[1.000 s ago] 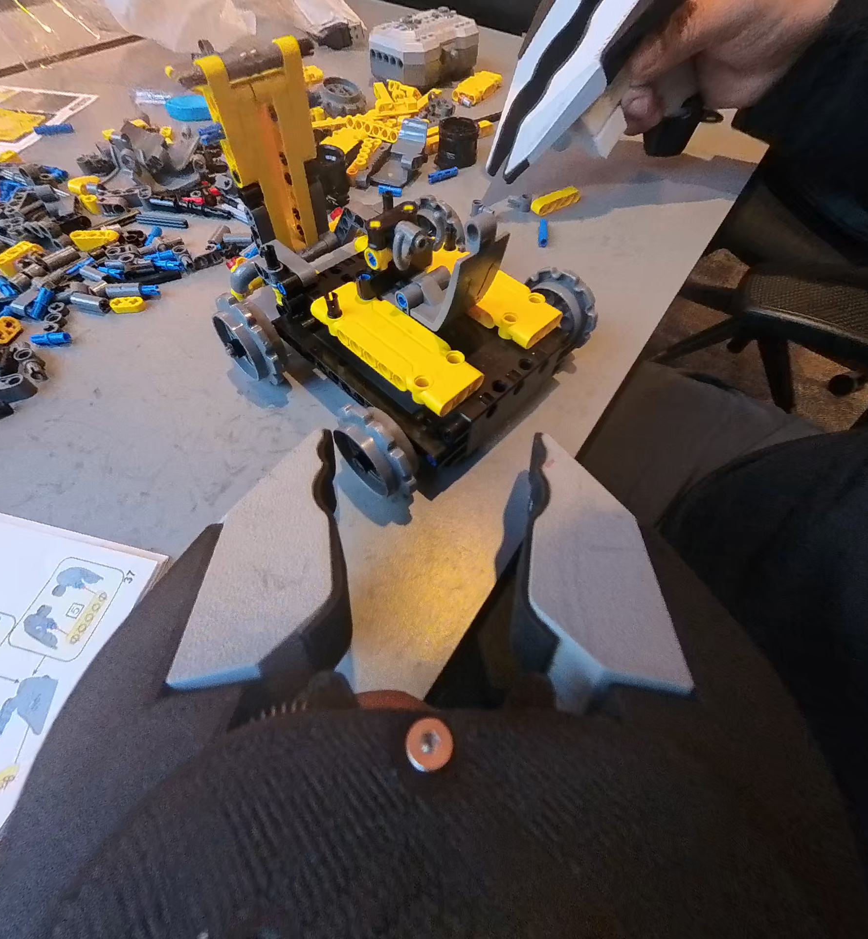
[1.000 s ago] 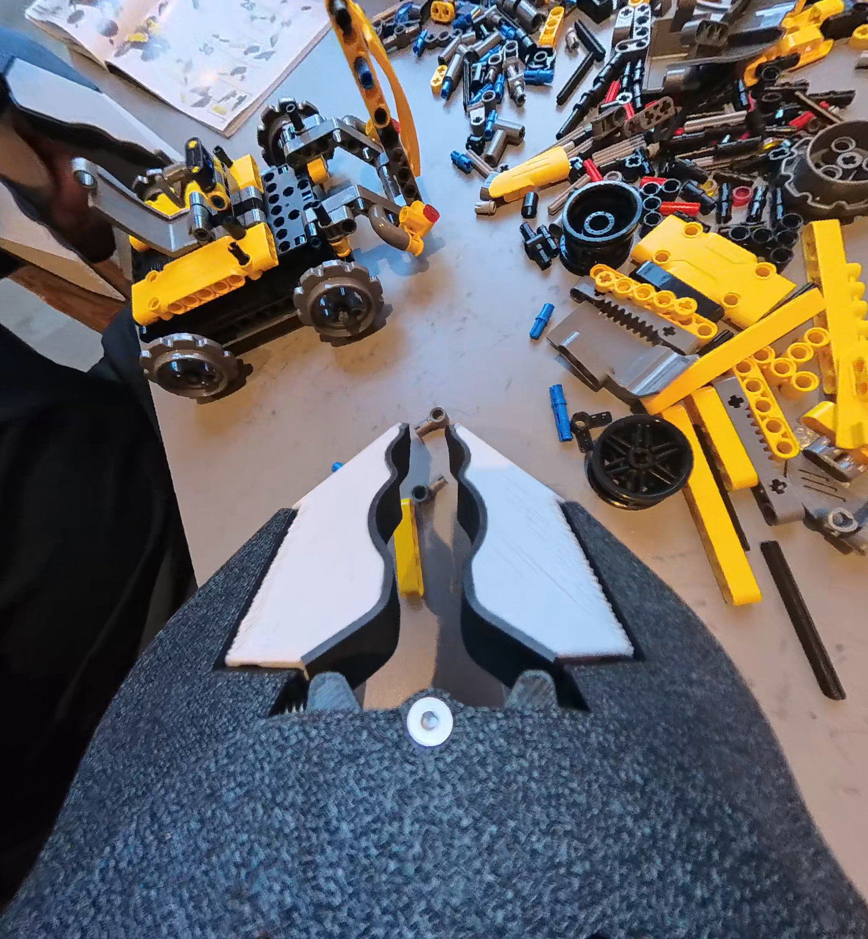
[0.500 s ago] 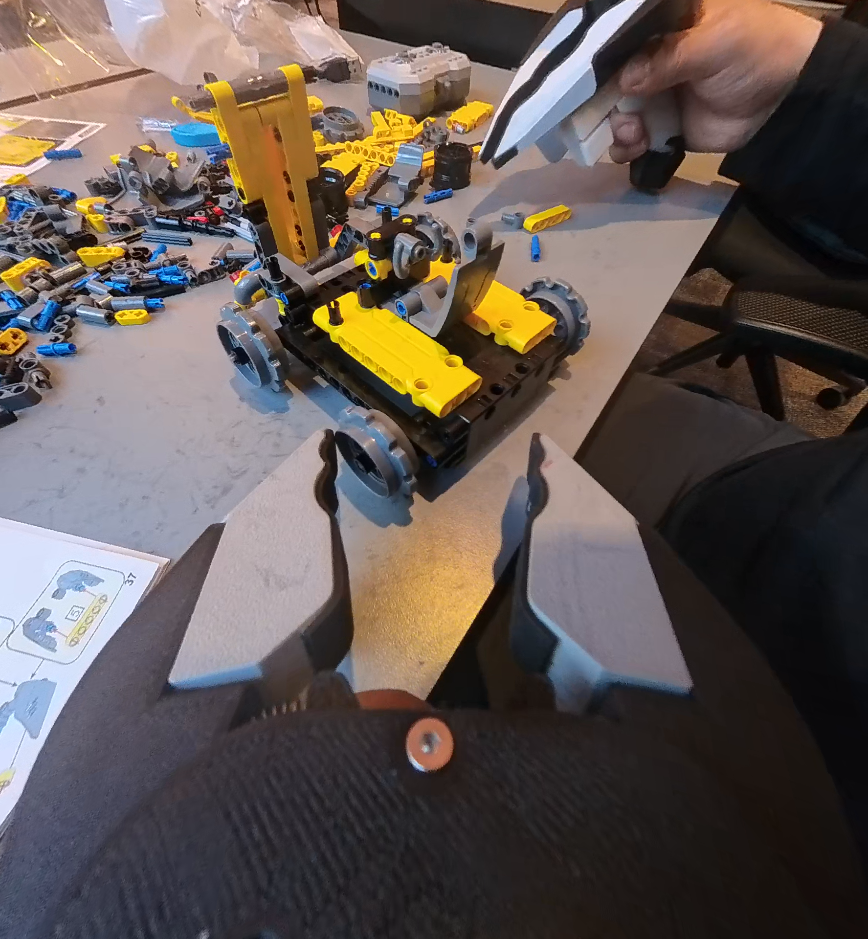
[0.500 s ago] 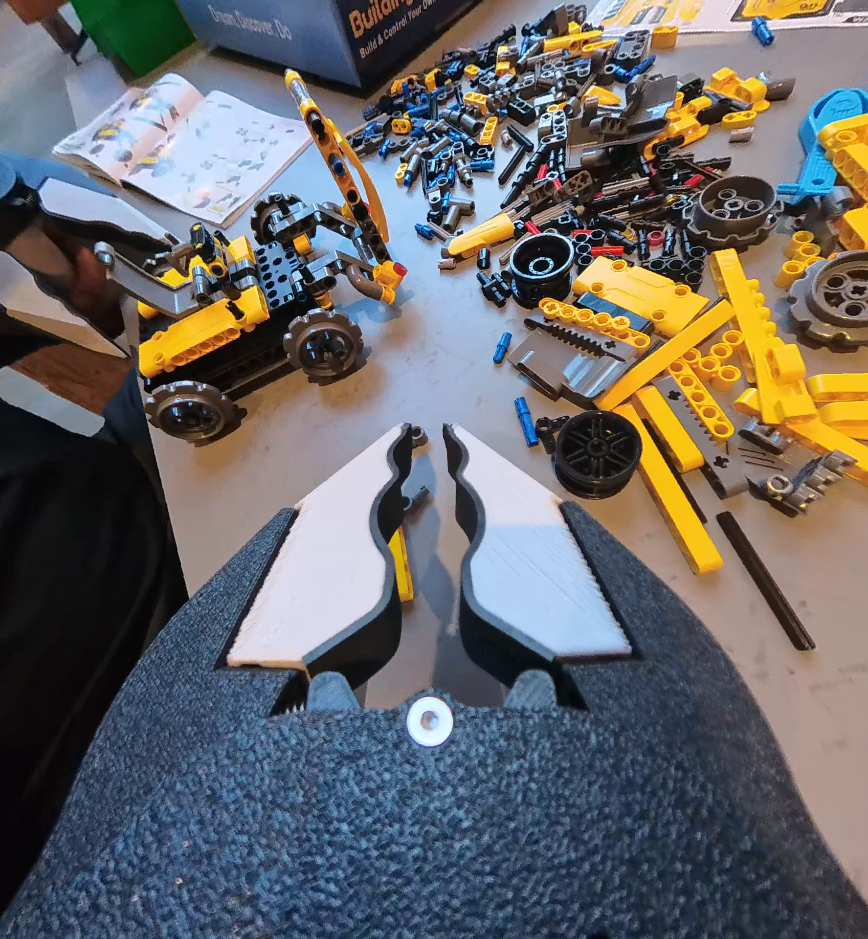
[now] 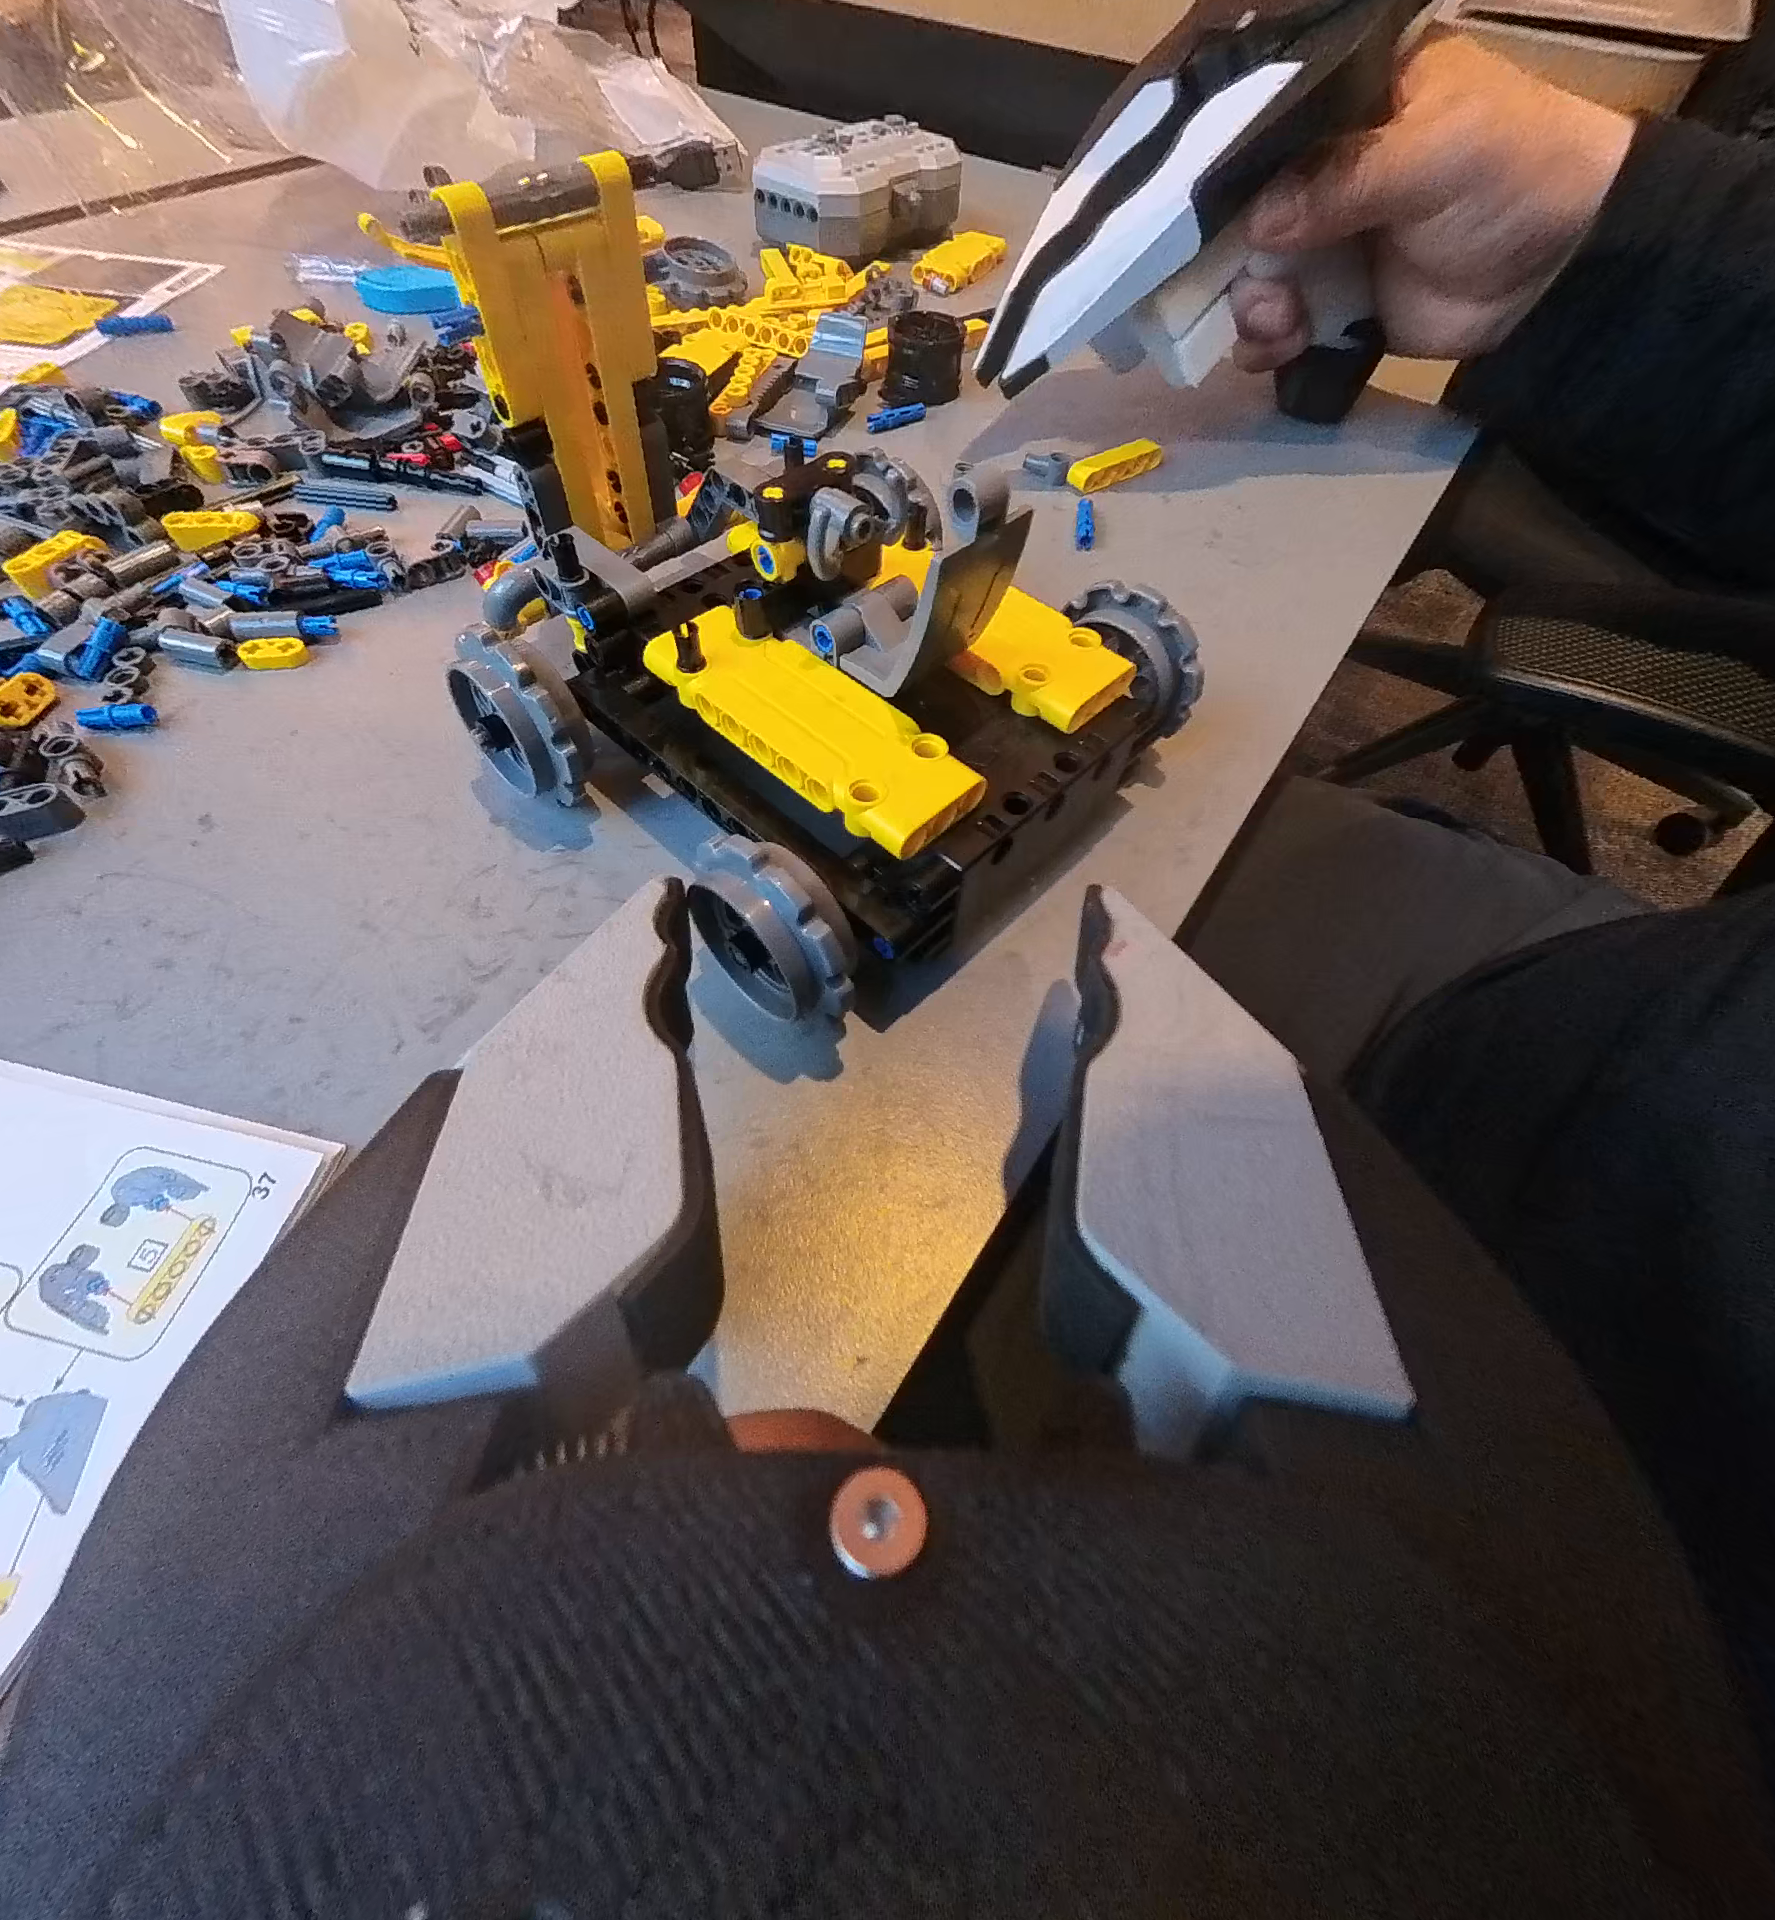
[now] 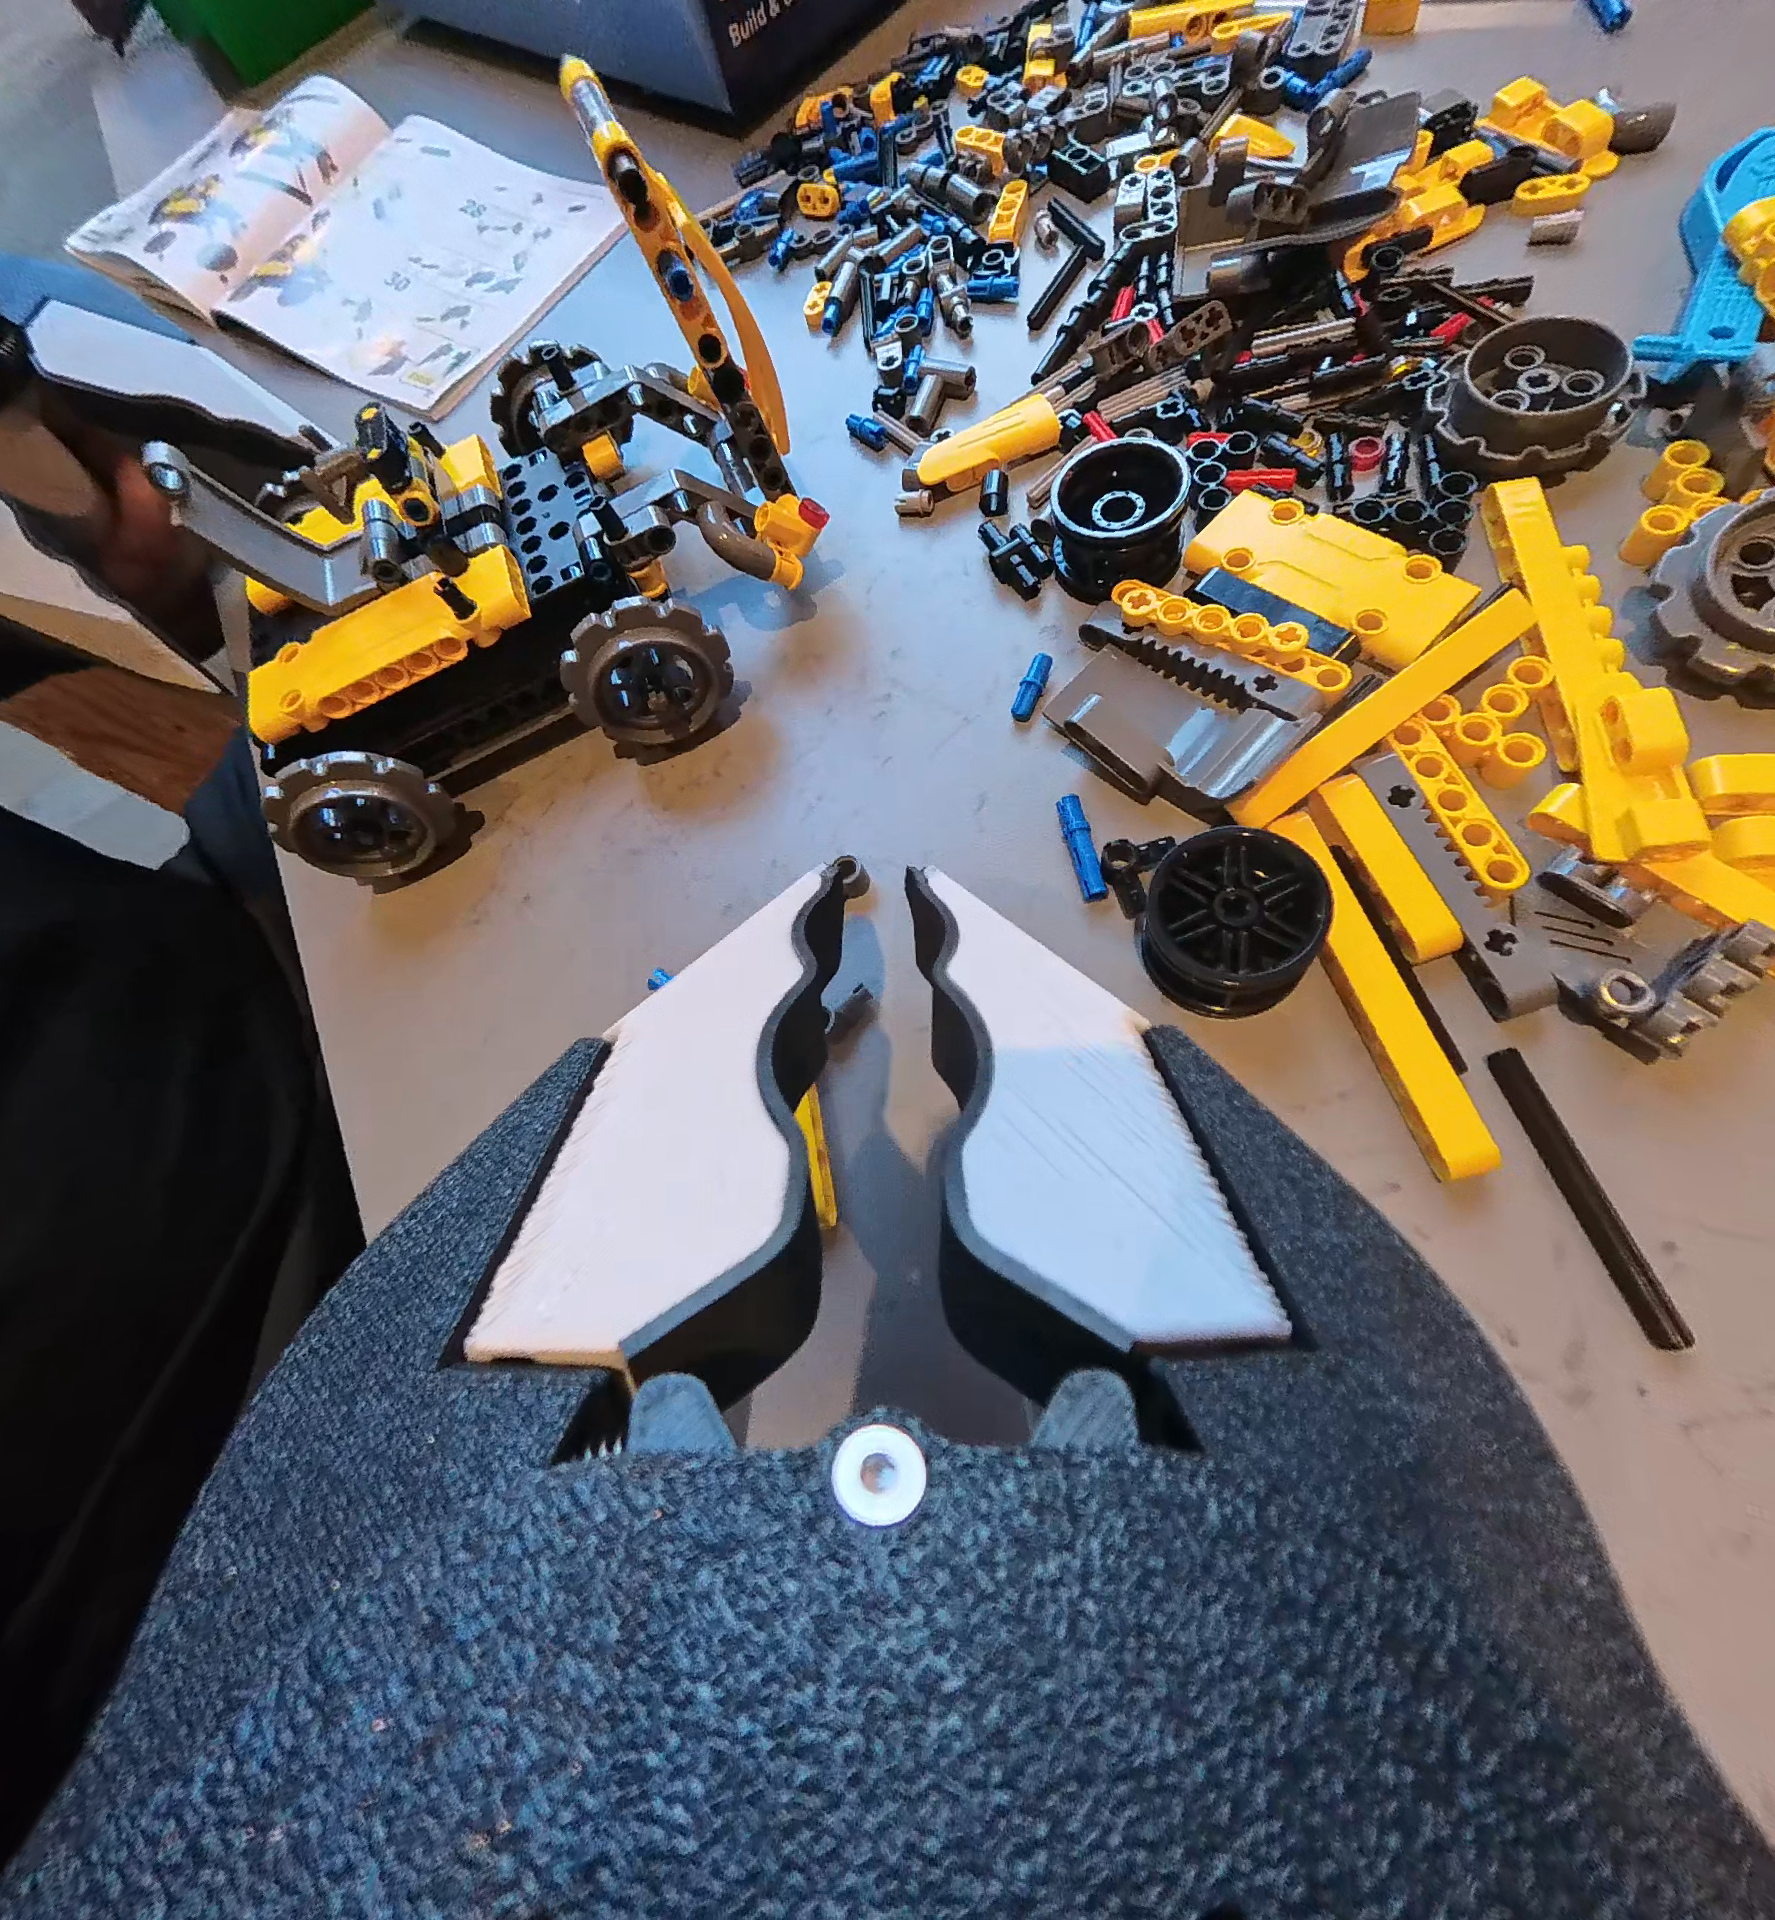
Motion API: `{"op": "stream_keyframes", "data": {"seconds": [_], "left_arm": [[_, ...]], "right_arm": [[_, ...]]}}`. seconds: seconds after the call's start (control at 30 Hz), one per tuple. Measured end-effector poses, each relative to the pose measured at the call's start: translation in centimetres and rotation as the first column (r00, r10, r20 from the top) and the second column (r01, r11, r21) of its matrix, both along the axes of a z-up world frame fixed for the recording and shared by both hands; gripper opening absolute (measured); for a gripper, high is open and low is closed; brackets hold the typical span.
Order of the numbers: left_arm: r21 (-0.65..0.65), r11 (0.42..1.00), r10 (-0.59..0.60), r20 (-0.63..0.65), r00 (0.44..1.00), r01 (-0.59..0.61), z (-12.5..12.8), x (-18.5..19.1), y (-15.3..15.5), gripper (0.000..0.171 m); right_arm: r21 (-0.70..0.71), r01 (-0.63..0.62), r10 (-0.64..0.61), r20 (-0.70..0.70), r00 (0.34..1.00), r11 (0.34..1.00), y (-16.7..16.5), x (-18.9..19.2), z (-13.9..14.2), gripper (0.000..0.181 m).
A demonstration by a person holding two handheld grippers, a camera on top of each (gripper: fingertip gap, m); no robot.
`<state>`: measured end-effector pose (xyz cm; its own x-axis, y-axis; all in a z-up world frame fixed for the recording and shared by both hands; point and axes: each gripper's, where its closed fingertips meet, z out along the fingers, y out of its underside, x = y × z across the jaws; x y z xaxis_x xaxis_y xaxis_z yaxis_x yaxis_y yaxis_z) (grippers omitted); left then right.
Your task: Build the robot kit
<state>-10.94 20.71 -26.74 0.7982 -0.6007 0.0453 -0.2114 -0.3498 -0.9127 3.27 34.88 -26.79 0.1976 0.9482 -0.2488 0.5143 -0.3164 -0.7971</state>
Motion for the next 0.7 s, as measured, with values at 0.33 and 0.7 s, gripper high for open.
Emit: {"op": "stream_keyframes", "data": {"seconds": [0.33, 0.7], "left_arm": [[0.009, 1.0, 0.0, -0.01, 1.0, 0.0, -0.04, 0.02, -0.06, 0.073], [0.01, 1.0, 0.0, -0.009, 1.0, 0.0, -0.02, 0.01, -0.06, 0.073]], "right_arm": [[0.002, -0.002, 0.002, -0.05, 0.999, 1.0, 0.0, -0.03, 0.68, 0.012], [-0.014, -0.027, 0.027, -0.042, 0.999, 1.0, -0.37, -0.21, 0.52, 0.013]]}}
